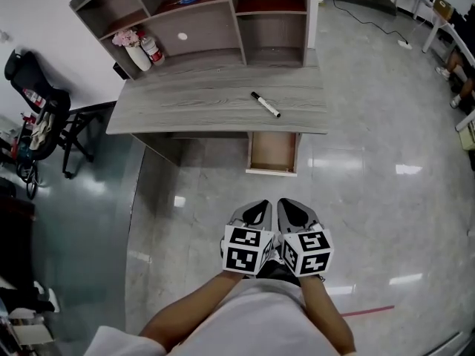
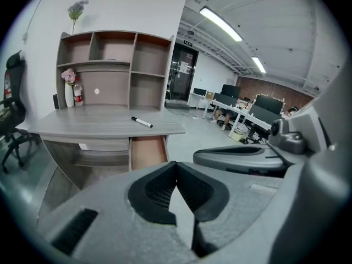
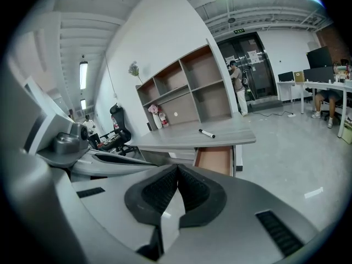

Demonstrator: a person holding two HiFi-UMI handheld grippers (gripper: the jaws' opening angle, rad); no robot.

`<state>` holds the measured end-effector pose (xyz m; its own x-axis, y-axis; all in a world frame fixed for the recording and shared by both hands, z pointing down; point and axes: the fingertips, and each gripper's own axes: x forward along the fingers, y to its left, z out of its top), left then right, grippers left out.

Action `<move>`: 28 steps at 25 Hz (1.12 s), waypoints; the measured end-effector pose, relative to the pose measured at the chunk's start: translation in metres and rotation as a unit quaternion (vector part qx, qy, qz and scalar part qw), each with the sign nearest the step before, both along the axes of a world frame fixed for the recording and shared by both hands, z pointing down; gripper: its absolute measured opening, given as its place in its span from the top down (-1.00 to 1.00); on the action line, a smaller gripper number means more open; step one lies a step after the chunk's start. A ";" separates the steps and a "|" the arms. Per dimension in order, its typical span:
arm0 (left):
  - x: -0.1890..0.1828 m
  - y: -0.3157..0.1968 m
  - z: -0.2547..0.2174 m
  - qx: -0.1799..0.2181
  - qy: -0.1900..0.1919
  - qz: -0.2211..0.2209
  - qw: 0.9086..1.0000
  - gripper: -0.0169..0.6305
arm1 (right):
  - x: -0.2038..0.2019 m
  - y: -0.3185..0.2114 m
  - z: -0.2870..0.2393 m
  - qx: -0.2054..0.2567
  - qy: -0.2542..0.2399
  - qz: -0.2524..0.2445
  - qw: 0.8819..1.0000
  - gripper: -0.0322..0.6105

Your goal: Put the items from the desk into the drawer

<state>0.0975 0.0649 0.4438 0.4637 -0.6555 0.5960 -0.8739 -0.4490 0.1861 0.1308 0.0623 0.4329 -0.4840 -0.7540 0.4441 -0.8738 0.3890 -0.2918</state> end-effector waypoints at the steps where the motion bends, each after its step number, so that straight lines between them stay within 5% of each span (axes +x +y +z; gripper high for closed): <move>1: 0.001 -0.004 -0.001 0.001 -0.001 -0.003 1.000 0.94 | 0.001 -0.005 -0.001 0.002 0.000 -0.003 1.000 0.89; 14: -0.019 -0.053 -0.001 0.000 0.012 -0.009 1.000 0.94 | -0.016 -0.051 -0.003 0.004 0.019 -0.008 1.000 0.89; 28: -0.065 -0.148 -0.002 -0.002 0.039 0.099 0.994 0.94 | -0.076 -0.131 -0.002 -0.008 0.051 0.080 0.995 0.89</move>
